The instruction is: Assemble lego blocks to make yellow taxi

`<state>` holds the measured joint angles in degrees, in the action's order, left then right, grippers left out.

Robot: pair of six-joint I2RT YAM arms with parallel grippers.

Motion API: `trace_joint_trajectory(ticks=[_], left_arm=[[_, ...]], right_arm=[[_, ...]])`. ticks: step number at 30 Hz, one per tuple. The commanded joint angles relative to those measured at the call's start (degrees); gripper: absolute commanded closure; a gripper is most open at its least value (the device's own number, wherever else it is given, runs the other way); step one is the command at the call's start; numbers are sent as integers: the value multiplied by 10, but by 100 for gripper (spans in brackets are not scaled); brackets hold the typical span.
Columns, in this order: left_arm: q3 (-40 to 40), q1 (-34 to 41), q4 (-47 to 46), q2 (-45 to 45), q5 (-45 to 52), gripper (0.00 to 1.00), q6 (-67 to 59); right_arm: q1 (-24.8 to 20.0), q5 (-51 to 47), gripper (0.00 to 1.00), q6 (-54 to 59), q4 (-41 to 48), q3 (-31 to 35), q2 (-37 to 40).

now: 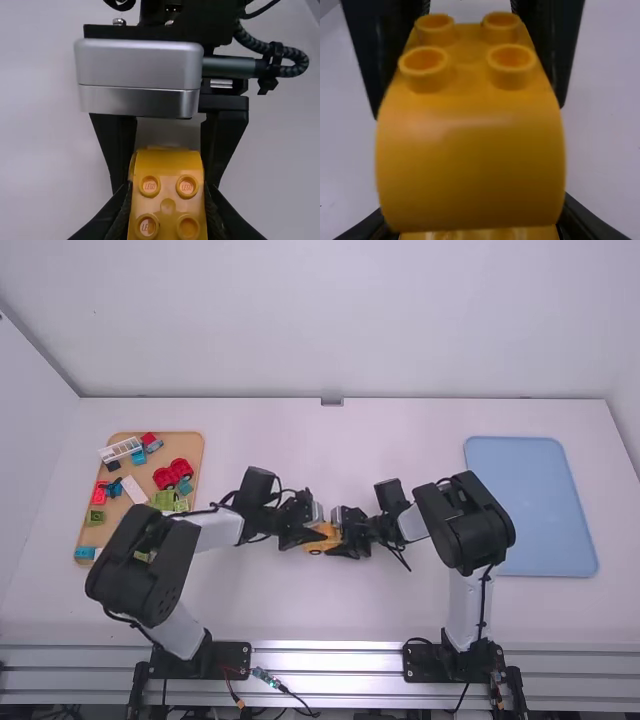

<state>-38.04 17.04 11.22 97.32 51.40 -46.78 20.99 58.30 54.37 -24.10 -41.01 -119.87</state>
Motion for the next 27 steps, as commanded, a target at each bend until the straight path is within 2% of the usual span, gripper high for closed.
trace_joint_trajectory(ticks=[1, 3, 11, 27], left_arm=[[15, -2, 6, -17, 16, 98, -19], [26, -2, 22, -17, 16, 98, -19], [98, -2, 182, -17, 2, 98, 44], [64, 2, 149, 26, 3, 98, 15]], right_arm=[[-4, -42, 100, -5, 8, 9, -10], [-5, -41, 100, -5, 8, 9, -10], [-4, -43, 100, -27, 0, 9, -10], [-4, -41, 100, -14, 11, 9, -10]])
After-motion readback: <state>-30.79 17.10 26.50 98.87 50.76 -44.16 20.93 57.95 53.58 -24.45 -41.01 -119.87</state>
